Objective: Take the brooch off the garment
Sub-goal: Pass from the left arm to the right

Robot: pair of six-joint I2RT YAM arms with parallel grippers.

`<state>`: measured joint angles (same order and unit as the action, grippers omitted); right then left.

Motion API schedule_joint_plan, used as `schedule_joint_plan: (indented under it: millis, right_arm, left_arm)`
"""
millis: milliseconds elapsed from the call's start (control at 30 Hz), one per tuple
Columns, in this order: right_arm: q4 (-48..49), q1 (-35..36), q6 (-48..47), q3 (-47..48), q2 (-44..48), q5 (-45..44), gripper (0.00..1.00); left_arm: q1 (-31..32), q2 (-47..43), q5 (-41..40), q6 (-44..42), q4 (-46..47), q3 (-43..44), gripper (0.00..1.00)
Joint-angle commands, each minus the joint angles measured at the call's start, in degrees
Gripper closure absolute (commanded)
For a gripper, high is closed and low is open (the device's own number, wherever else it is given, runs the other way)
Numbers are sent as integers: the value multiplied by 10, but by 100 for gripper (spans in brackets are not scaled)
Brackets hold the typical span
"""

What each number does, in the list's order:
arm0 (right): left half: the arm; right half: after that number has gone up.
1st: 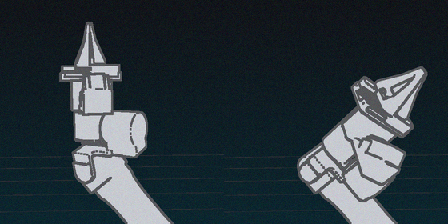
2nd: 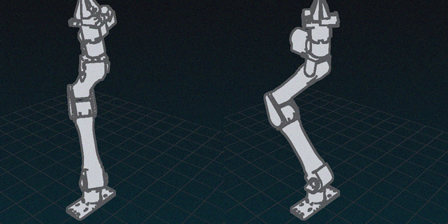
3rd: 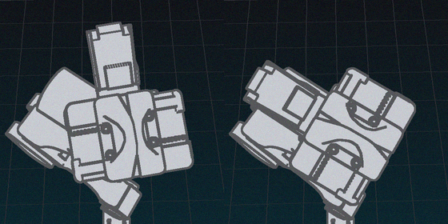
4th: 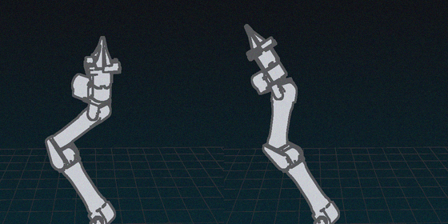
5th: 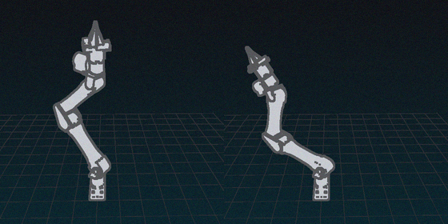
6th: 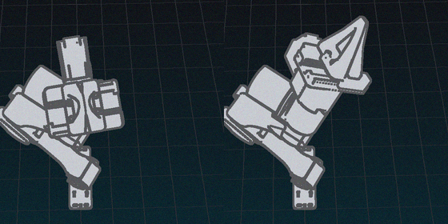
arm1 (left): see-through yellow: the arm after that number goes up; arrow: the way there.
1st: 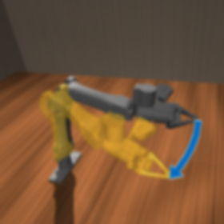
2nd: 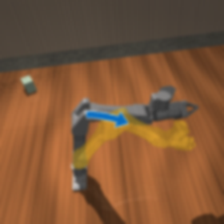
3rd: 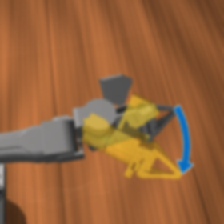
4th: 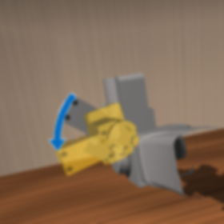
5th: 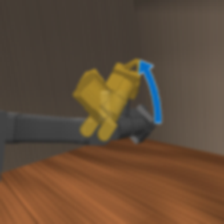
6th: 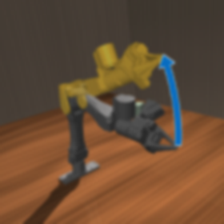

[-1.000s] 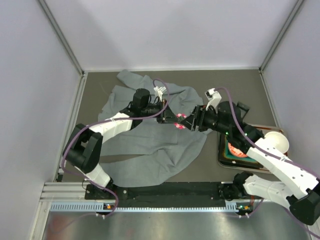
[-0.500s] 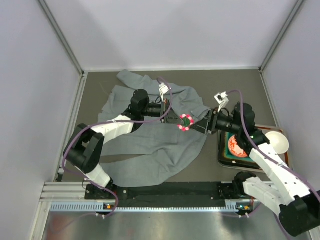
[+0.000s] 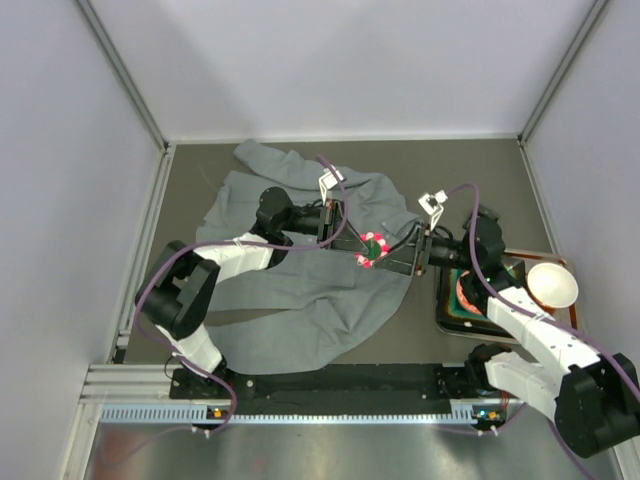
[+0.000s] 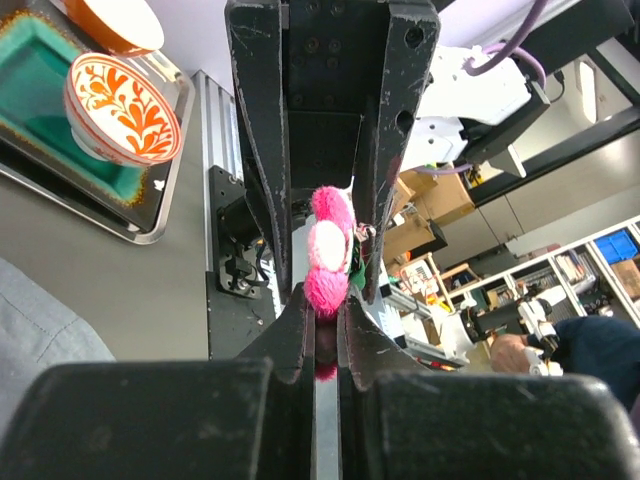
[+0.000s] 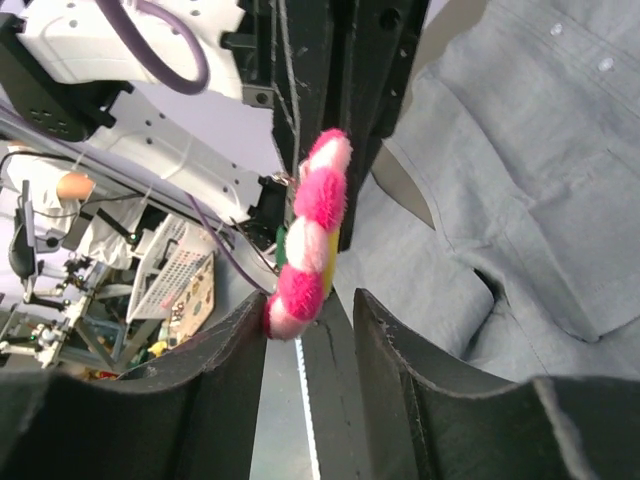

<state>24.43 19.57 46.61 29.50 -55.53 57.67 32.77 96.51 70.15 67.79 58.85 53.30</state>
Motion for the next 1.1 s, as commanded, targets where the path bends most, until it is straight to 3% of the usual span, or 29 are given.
schedule_joint_plan:
  millis: [0,167,467,733,933,1067]
  right_arm:
    - [134,-5,55,-8,-7,19,61]
    - [140,-15,61,-5,-10,13,61]
    - [209,-16,99,-8,-39,21,64]
    - [239,-16,117,-21,-49,39,67]
    - [268,-16,145,-42,-40,35,47]
    - [276,-16,152,-65,-30,27,44]
  left_arm:
    - [6,10,19,60,124,-6,100]
    - [12,7,18,44,107,-7,100]
    - [26,-7,12,-42,-6,6,100]
    - [32,-9,10,-49,-17,11,100]
    - [30,-12,-12,-56,-43,12,100]
    - [30,-25,-33,-82,-88,17,100]
